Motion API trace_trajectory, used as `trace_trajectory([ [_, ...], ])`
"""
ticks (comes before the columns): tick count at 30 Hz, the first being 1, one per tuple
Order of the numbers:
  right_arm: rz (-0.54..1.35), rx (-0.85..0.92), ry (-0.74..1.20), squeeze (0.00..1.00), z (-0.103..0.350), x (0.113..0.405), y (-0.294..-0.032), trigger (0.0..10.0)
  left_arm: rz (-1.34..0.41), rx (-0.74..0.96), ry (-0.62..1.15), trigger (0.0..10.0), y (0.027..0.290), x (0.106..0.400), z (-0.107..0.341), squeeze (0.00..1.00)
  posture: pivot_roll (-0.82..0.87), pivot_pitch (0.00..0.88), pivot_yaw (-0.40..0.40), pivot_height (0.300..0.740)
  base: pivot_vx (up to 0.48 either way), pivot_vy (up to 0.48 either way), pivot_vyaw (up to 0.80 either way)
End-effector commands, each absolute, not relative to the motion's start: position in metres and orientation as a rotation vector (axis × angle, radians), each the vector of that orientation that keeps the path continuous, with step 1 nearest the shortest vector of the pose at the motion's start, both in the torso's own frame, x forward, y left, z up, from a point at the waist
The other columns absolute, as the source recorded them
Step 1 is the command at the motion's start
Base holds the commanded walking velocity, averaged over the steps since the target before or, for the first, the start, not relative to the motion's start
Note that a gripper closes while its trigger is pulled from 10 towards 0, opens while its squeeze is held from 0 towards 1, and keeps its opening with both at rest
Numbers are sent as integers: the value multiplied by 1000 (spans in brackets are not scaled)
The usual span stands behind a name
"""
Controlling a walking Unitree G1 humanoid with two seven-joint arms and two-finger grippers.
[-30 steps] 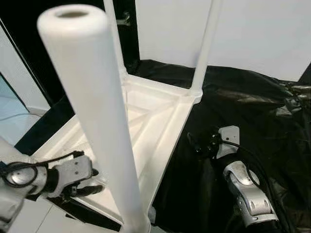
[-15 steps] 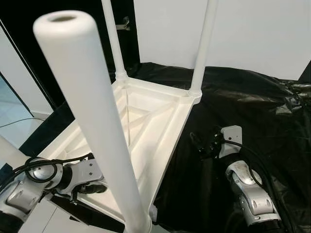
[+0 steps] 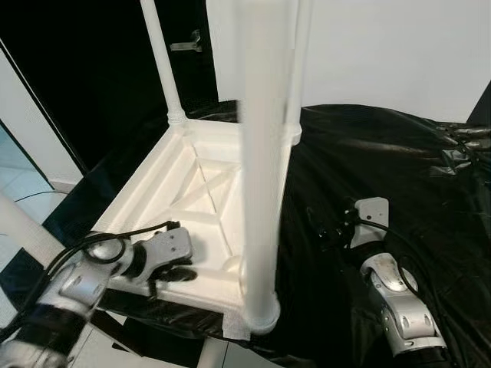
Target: Building children table
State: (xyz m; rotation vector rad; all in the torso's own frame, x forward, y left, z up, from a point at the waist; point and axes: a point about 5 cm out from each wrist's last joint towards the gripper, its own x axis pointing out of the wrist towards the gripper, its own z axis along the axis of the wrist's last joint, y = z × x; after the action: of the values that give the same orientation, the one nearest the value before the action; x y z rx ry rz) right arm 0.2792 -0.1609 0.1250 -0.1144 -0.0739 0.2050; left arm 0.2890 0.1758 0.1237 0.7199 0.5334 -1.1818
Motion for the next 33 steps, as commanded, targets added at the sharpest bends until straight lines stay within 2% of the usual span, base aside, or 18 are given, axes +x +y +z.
trace_trajectory([
  [1, 209, -106, -68, 0, 125, 281, -158, 10000, -847, 719, 422, 1765, 178, 312, 126, 0, 35, 0, 5, 740, 0, 0, 0],
  [2, 209, -106, -68, 0, 125, 281, -158, 10000, -847, 719, 422, 1765, 178, 312, 126, 0, 35, 0, 5, 740, 0, 0, 0],
  [3, 209, -105, -67, 0, 125, 280, -157, 10000, -825, 720, 407, 3137, 171, 317, 126, 0, 33, 0, 4, 740, 0, 0, 0],
  [4, 207, -104, -67, 0, 124, 280, -157, 10000, -810, 722, 400, 3882, 165, 321, 125, 0, 27, 0, 6, 740, 0, 0, 0],
  [7, 202, -104, -67, 0, 124, 279, -158, 10000, -782, 731, 391, 4118, 160, 327, 124, 0, 18, 0, 9, 740, 0, 0, 0],
  [8, 195, -105, -68, 0, 124, 278, -159, 10000, -765, 730, 392, 10000, 160, 328, 123, 0, 15, 0, 11, 740, 0, 0, 0],
  [9, 195, -105, -68, 0, 124, 278, -159, 10000, -765, 730, 392, 10000, 160, 328, 123, 0, 15, 0, 11, 740, 0, 0, 0],
  [10, 188, -100, -67, 0, 124, 277, -160, 10000, -756, 728, 391, 10000, 160, 329, 123, 75, 15, 0, 11, 740, 0, 0, 0],
  [11, 188, -100, -67, 0, 124, 277, -160, 10000, -756, 728, 391, 10000, 160, 329, 123, 75, 15, 0, 11, 740, 0, 0, 0],
  [12, 173, -83, -67, 0, 123, 275, -162, 10000, -735, 700, 391, 10000, 161, 331, 124, 1000, 12, 0, 13, 740, 0, 0, 0],
  [16, 149, -55, -69, 0, 122, 267, -166, 10000, -704, 603, 321, 10000, 165, 330, 135, 1000, 9, 0, 19, 740, 0, 0, 0],
  [17, 148, -53, -72, 0, 121, 263, -166, 10000, -715, 561, 288, 10000, 165, 327, 139, 314, 8, 0, 19, 740, 0, 0, 0],
  [18, 148, -53, -72, 0, 121, 263, -166, 10000, -715, 561, 288, 10000, 165, 327, 139, 314, 8, 0, 19, 740, 0, 0, 0],
  [19, 159, -57, -80, 0, 122, 259, -167, 10000, -737, 508, 250, 10000, 165, 324, 144, 0, 8, 0, 19, 740, 0, 0, 0],
  [23, 174, -48, -102, 0, 121, 243, -172, 10000, -808, 340, 133, 10000, 164, 303, 157, 0, 12, 0, 19, 740, 0, 0, 0],
  [33, 157, -53, -83, 0, 121, 219, -186, 10000, -883, 226, 57, 10000, 162, 268, 162, 0, 14, 0, 10, 740, 0, 0, 0],
])
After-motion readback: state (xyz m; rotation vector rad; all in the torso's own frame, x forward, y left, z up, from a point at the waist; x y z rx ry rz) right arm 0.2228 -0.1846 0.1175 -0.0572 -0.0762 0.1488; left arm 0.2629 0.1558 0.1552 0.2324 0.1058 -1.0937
